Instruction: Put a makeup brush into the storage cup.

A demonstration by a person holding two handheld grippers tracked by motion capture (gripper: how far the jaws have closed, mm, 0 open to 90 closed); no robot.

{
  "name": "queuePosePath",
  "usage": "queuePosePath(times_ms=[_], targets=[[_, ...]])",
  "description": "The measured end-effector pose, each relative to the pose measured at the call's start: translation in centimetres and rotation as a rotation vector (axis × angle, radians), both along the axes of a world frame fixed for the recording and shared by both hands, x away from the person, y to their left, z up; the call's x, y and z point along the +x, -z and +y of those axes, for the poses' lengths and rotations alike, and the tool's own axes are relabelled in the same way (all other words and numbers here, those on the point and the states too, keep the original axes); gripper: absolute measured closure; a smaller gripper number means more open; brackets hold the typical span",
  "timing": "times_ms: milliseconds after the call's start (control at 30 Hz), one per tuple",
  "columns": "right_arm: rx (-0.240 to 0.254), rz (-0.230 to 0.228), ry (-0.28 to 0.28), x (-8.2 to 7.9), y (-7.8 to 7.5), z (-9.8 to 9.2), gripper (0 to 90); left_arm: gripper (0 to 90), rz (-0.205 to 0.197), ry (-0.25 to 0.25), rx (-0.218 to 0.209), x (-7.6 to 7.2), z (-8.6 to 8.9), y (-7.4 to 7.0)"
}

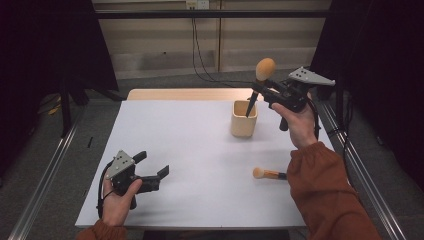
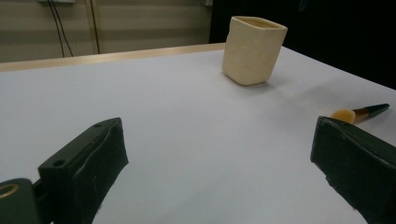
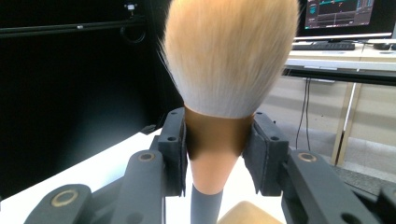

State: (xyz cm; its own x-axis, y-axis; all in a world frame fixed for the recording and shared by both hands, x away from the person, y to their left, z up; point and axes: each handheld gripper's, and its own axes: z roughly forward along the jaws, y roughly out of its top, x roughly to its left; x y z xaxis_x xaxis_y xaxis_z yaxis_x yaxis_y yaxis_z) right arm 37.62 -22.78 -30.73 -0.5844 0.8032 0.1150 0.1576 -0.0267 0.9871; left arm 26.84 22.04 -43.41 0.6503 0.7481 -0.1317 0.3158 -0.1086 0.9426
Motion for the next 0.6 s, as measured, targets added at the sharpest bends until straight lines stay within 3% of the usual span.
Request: queuePosePath(times_ms=[300, 467, 600], targets=[[0.0, 0.011, 0.03, 2.2, -0.6, 0.1, 62.8, 2.3, -0.005, -0.002, -0.004, 0.2, 0.3, 0.1], [-0.017, 0.006, 0.058, 3.6, -0.4, 0.0, 62.8, 2.0, -0.015, 0.0, -0.024, 0.1, 0.6, 0.1], [-0.03, 0.011, 0.078, 4.5, 0.2, 0.1, 62.8, 2.4, -0.024, -0.009, -0.016, 0.1, 0.8, 0.0]])
